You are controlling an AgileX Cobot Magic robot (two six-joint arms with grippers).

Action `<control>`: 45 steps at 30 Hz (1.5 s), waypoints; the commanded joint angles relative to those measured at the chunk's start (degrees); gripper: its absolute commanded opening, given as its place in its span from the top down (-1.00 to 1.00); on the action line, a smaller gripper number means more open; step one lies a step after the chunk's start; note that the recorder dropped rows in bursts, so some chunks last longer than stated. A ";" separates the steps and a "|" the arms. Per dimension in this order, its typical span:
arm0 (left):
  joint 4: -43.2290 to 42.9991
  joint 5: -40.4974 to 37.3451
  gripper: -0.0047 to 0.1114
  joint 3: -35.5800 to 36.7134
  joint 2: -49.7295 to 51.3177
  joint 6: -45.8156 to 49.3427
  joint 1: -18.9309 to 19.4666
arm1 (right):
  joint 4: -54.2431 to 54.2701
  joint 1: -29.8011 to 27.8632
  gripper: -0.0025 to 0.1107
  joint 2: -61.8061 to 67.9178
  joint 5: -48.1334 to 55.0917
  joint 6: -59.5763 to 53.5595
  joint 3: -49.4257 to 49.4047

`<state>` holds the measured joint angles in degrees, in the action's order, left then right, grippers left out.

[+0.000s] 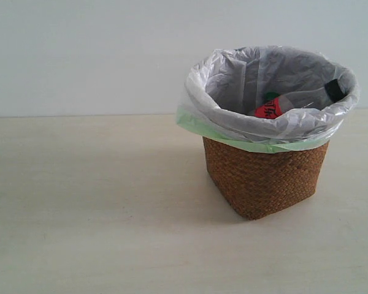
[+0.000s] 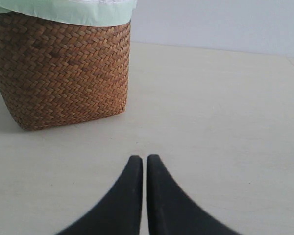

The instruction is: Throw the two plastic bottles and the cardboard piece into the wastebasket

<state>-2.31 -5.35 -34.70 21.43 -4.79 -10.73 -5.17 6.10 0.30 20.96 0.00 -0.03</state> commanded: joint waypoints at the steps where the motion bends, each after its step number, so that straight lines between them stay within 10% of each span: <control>1: 0.62 1.49 0.80 7.18 -7.99 -5.57 0.22 | -0.07 -0.31 0.96 -0.30 -0.25 0.00 0.03; 33: 3.63 -3.45 0.80 13.78 -17.71 -5.99 -0.10 | 0.07 -0.31 0.96 -0.30 -0.25 0.00 0.03; 45: 10.19 1.16 0.80 21.18 -21.43 -2.09 7.14 | 0.07 -0.31 0.96 -0.30 -0.25 0.00 0.03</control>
<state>6.87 -6.64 -16.37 0.16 -7.44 -5.04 -5.17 6.10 0.30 20.96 0.00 -0.03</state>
